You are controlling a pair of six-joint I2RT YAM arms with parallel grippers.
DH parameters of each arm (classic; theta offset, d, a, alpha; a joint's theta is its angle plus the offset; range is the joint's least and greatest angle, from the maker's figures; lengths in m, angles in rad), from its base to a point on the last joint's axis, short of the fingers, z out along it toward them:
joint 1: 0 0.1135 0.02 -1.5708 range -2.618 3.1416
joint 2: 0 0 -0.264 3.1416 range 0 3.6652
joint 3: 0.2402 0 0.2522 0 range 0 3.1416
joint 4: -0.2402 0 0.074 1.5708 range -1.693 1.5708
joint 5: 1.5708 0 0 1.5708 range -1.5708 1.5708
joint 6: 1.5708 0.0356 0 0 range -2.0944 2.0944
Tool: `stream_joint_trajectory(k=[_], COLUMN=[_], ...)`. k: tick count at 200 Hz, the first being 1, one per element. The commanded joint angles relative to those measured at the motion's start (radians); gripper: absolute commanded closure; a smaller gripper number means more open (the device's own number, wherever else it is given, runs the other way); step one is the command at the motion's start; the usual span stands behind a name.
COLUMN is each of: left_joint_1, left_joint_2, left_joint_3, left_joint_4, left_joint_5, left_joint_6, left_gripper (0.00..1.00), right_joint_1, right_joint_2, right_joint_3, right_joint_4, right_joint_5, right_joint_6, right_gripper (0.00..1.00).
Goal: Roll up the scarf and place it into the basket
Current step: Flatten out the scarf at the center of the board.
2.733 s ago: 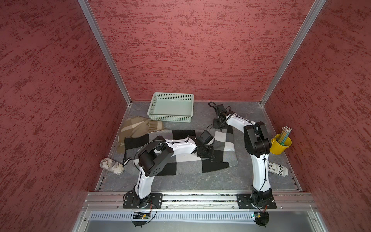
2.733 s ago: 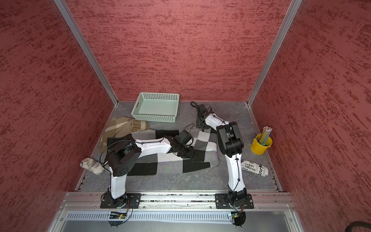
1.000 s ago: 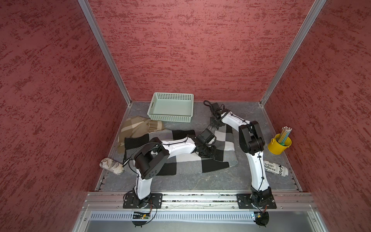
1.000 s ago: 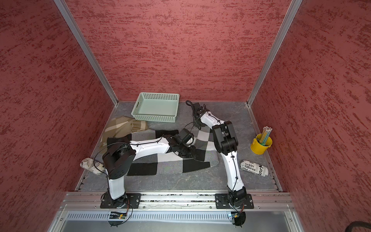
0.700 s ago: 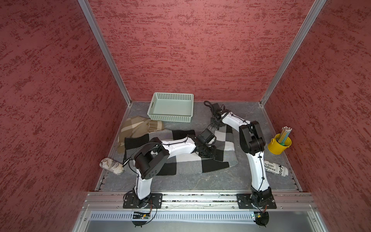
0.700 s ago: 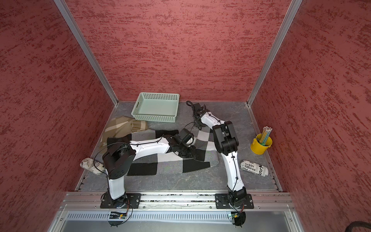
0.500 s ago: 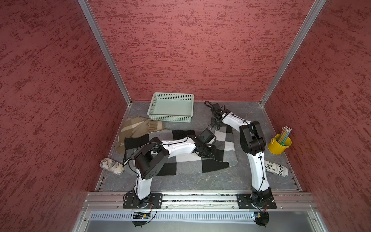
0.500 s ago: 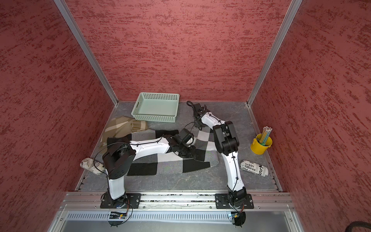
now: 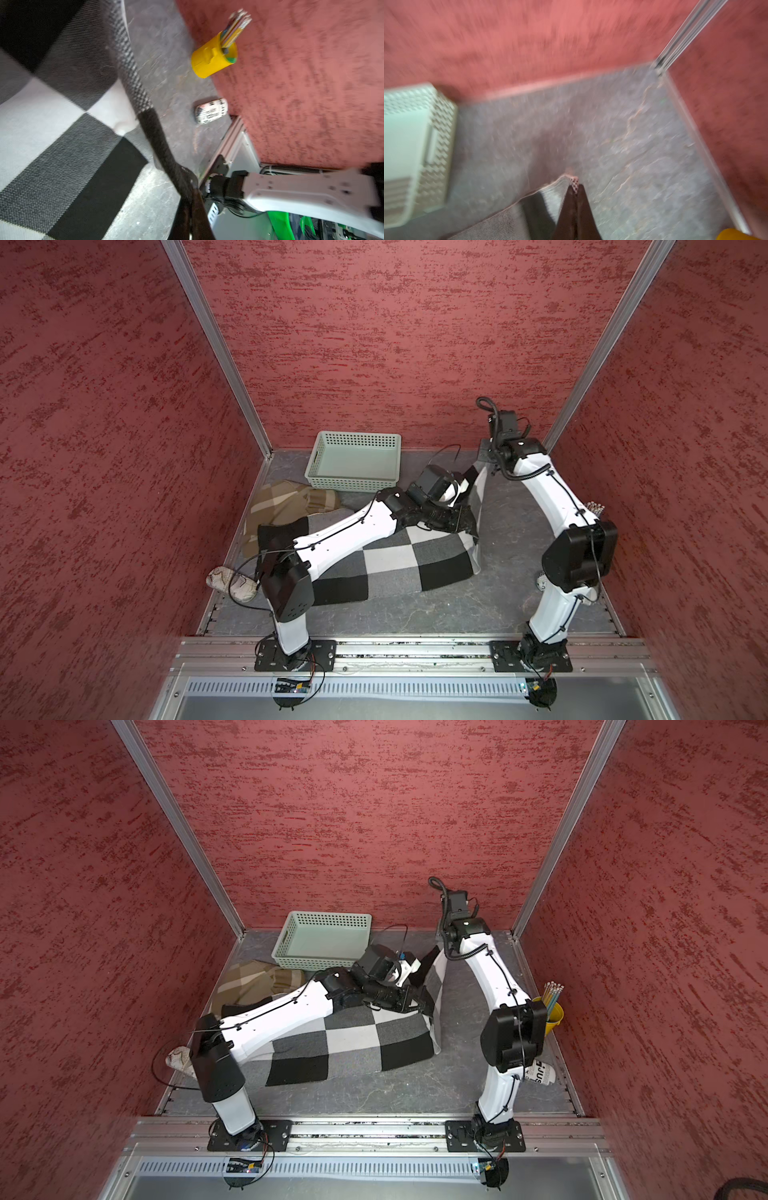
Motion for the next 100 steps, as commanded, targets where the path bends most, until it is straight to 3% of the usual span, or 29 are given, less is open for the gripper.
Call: stream_joint_trajectory(k=[1,33,55,100], left_joint_1=[0.000,-0.022,-0.050,-0.105], left_joint_2=[-0.009,0.048,0.137,0.375], left_joint_3=[0.123,0.220,0.304,0.612], left_joint_4=[-0.051,0.010,0.047,0.017], left_joint_5=[0.058,0.136,0.214,0.372], left_joint_6=[0.018,-0.033,-0.079,-0.140], left_gripper=[1.00,1.00,1.00,1.00], right_joint_1=[-0.058,-0.142,-0.191,-0.354], right_joint_2=[-0.008,-0.032,-0.102,-0.256], right_joint_3=[0.105,0.139,0.039,-0.139], right_joint_4=[-0.097,-0.141,-0.102,-0.059], right_joint_5=[0.037,0.037,0.034,-0.005], right_joint_6=[-0.030,-0.040,-0.035,-0.036], right_gripper=[1.00,1.00,1.00,1.00])
